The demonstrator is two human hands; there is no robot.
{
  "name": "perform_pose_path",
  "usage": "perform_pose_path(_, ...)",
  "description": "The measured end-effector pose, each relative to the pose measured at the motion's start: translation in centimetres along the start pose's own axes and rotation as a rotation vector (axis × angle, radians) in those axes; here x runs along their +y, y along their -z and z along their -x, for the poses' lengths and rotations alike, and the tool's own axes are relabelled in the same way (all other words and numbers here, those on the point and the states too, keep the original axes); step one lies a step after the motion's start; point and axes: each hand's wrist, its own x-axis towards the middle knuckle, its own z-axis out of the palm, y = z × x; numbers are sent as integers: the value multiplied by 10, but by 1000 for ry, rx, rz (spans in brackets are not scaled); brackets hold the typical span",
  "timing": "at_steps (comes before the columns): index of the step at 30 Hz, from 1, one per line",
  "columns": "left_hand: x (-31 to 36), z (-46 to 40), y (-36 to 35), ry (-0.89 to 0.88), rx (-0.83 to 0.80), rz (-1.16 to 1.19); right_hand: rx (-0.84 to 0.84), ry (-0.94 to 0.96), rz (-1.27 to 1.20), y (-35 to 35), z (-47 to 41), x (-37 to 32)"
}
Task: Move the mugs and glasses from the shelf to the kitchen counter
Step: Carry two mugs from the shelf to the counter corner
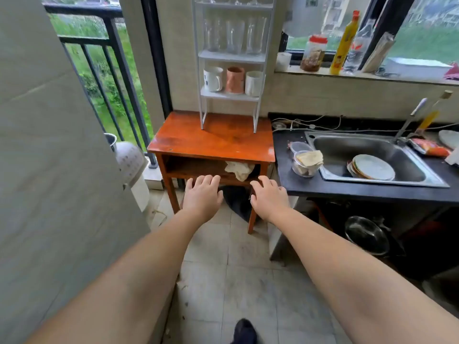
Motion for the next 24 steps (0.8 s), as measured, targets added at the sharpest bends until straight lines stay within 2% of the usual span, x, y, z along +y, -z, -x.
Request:
perform_pose_path(10,-25,-219,-5,50,47,3,28,31,18,17,-219,53)
perform_pose_path(16,-37,-310,-6,40,39,28,16,-4,20,22,-312,71)
perform_pose_path(24,-44,-447,-6,-101,9,79,123,-137,-66,26,-421,78)
